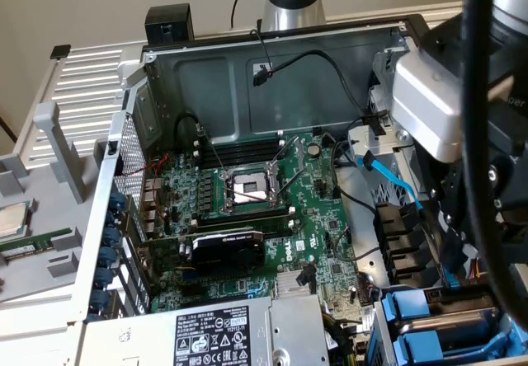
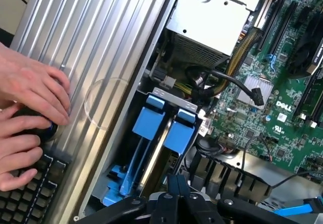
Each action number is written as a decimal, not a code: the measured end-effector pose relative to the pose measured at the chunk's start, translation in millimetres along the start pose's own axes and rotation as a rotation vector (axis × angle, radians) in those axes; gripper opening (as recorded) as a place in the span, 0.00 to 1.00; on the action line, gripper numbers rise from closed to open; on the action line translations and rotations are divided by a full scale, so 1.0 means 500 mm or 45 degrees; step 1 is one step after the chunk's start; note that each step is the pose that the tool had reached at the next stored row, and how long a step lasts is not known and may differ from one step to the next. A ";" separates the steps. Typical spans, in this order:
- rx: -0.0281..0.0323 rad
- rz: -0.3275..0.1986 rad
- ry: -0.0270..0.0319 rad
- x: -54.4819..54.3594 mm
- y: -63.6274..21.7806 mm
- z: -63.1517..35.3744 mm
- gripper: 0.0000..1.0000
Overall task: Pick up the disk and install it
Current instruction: 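Insert the second disk wire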
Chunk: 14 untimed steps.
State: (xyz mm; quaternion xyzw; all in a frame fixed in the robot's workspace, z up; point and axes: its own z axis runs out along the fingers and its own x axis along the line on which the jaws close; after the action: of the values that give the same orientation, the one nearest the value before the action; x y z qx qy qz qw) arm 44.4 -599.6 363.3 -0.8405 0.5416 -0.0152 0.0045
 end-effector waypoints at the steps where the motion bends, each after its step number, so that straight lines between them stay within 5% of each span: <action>1: 0.0003 -0.015 -0.0004 0.000 -0.001 0.000 0.11; 14: 0.0049 -0.238 -0.0056 0.005 -0.011 0.000 0.11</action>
State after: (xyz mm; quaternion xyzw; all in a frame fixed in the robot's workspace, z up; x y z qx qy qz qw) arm 50.4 -599.6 363.4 -0.8873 0.4609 -0.0147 0.0059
